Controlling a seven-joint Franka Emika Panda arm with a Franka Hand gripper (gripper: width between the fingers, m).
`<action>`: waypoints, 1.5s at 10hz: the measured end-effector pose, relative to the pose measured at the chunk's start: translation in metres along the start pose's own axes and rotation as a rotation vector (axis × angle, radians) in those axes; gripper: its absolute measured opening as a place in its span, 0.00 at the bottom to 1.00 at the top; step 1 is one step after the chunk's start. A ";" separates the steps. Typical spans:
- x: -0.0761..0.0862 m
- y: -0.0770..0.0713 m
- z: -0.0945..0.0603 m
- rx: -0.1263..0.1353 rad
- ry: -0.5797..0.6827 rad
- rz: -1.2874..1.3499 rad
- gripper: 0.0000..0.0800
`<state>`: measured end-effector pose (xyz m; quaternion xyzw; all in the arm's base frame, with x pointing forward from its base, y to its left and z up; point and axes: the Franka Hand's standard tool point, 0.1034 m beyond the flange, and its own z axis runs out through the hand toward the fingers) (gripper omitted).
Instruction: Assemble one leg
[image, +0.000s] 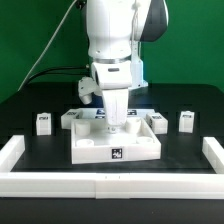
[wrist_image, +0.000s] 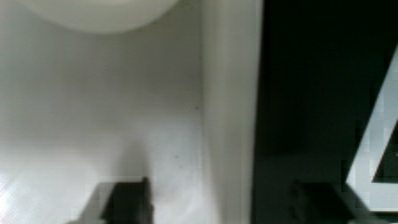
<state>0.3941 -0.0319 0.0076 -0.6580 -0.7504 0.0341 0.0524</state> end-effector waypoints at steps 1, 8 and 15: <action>0.000 0.000 0.000 0.000 0.000 0.000 0.27; -0.001 0.003 -0.002 -0.016 -0.002 0.000 0.09; 0.039 0.058 -0.006 -0.065 0.011 0.191 0.08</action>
Offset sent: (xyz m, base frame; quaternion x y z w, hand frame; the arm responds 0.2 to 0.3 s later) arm 0.0000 0.0000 0.0000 0.0000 0.0000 0.0000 1.0000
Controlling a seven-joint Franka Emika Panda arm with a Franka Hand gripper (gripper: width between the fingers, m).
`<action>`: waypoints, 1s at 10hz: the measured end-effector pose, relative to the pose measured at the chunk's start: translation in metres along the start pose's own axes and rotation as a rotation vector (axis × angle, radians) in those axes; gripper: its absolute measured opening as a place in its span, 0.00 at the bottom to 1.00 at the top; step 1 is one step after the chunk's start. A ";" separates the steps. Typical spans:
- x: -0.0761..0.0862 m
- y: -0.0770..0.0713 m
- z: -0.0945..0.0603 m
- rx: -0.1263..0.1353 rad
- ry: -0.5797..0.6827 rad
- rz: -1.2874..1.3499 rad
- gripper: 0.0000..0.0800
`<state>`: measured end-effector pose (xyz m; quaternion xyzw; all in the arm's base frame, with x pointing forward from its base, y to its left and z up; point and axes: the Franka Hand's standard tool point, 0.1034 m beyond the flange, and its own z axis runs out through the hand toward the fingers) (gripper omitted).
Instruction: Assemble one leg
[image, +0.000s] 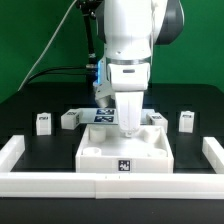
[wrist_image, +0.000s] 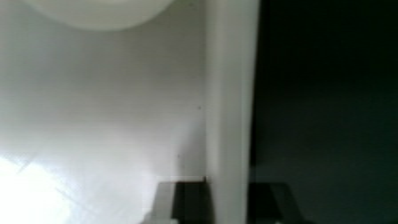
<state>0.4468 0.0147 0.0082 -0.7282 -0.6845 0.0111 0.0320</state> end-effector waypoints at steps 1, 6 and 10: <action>0.014 0.010 -0.001 0.004 0.000 0.015 0.08; 0.057 0.040 -0.004 -0.023 0.008 -0.058 0.08; 0.051 0.039 -0.004 -0.009 0.004 -0.074 0.22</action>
Offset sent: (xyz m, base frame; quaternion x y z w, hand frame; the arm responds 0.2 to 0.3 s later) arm 0.0305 0.0353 0.0005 -0.0387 -0.0169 -0.0283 0.9987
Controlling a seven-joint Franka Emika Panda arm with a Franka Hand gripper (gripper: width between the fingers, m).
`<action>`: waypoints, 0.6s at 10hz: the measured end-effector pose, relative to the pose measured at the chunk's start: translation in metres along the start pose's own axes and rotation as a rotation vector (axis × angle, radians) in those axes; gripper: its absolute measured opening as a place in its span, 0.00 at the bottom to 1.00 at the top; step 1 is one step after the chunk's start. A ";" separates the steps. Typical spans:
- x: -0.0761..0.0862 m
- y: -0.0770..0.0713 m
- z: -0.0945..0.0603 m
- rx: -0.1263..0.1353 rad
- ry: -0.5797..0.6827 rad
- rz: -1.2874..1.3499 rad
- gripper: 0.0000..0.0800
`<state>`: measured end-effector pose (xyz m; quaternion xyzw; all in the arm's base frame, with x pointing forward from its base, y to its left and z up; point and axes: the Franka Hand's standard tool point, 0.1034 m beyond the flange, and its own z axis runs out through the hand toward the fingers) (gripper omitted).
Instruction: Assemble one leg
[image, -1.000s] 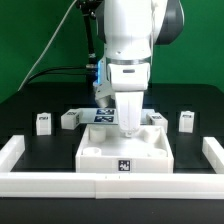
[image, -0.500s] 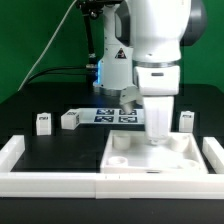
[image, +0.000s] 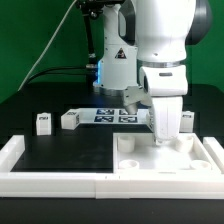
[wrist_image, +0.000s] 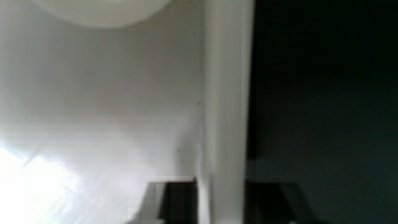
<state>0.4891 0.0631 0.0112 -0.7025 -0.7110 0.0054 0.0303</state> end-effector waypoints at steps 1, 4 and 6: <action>0.000 0.000 0.000 0.000 0.000 0.000 0.39; -0.001 0.000 0.000 0.001 0.000 0.001 0.76; -0.001 0.000 0.001 0.001 0.000 0.001 0.80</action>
Offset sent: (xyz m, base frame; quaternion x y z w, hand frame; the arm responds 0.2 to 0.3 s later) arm 0.0000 0.0000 0.0000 0.0000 0.0000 0.0000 1.0000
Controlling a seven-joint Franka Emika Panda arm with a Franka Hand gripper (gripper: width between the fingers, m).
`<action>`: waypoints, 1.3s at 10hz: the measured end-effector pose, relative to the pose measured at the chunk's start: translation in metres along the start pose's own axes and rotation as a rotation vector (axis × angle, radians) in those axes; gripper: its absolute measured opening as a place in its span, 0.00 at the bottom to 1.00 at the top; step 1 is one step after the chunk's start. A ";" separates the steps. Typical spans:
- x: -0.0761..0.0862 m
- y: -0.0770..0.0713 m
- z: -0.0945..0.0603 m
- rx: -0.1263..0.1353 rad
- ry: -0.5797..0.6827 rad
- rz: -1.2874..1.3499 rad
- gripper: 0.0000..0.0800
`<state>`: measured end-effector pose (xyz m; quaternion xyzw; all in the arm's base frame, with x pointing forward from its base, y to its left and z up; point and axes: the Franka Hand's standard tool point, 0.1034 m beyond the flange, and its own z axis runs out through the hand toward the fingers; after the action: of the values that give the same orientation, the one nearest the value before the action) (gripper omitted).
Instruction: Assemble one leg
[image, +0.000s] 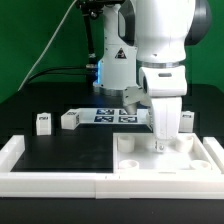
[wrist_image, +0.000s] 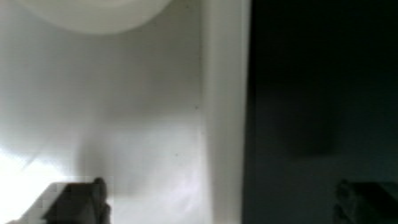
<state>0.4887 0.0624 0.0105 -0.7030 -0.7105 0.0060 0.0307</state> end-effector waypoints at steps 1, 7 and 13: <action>0.000 0.000 0.000 0.000 0.000 0.000 0.81; 0.011 -0.025 -0.038 -0.033 -0.018 0.157 0.81; 0.011 -0.030 -0.039 -0.030 -0.015 0.416 0.81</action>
Offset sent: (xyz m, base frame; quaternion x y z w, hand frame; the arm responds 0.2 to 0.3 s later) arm -0.0157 0.0029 0.0238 -0.0168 -0.0008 0.0585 0.9981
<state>0.4607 0.0718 0.0510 -0.8350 -0.5501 0.0070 0.0132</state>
